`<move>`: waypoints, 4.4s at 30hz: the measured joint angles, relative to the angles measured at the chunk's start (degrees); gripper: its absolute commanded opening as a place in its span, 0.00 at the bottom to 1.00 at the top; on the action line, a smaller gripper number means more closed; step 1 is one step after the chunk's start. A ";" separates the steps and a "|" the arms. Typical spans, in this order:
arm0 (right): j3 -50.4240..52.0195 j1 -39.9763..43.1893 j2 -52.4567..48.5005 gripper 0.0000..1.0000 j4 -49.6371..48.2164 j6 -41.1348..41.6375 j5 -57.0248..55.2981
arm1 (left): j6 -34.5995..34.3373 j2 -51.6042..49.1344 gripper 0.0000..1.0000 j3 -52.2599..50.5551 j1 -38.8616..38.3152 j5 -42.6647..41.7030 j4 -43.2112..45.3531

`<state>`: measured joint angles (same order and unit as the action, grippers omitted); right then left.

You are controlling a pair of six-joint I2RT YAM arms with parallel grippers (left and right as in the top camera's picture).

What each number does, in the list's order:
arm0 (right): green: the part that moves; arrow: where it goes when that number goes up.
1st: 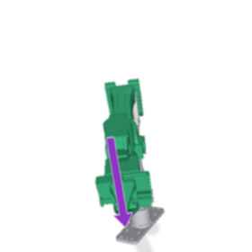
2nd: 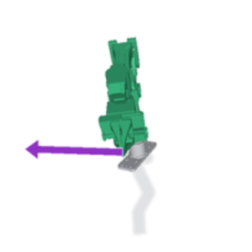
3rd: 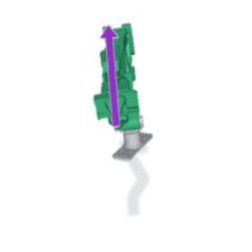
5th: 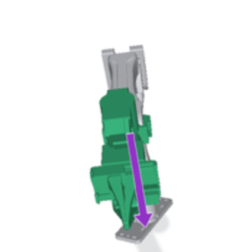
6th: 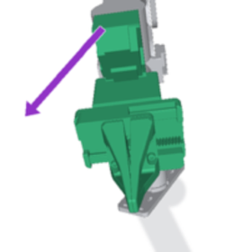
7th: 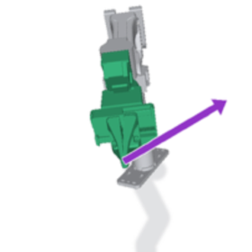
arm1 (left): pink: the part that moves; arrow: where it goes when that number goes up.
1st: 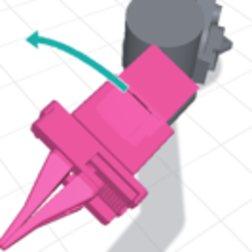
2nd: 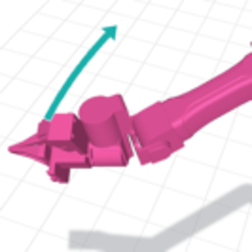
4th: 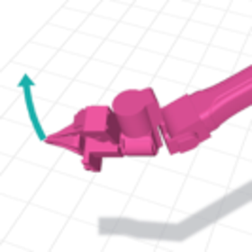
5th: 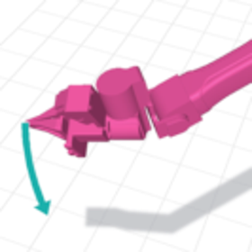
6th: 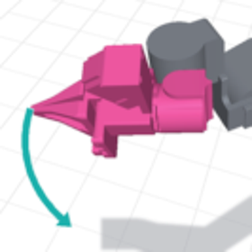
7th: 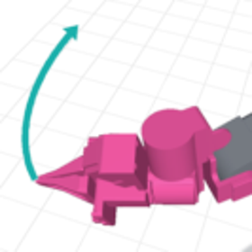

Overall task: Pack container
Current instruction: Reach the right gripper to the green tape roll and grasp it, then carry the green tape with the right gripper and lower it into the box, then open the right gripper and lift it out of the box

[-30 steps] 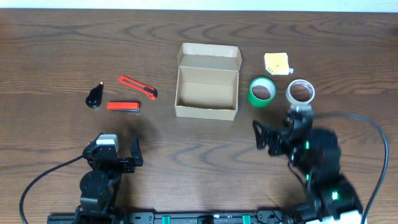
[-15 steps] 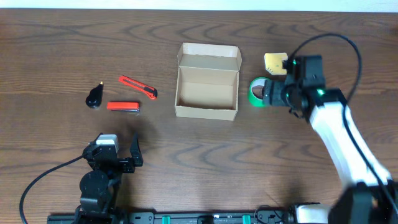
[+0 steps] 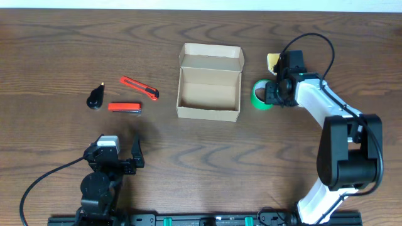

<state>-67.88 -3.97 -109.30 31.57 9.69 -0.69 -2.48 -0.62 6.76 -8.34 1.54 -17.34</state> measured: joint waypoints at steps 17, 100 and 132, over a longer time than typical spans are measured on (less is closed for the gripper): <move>-21.16 0.00 -0.96 0.01 19.30 0.20 -0.44 | 0.02 0.00 0.95 0.00 0.00 0.00 0.00; -42.29 -30.62 -17.40 0.02 29.00 40.79 -10.38 | 0.02 0.00 0.95 0.00 0.00 0.00 0.02; -41.62 -30.08 -10.78 0.65 34.40 33.38 -8.37 | 0.02 0.00 0.95 0.00 0.00 0.00 0.04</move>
<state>-109.49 -34.04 -120.07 65.98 43.07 -9.06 -2.46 -0.62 6.76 -8.34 1.54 -17.30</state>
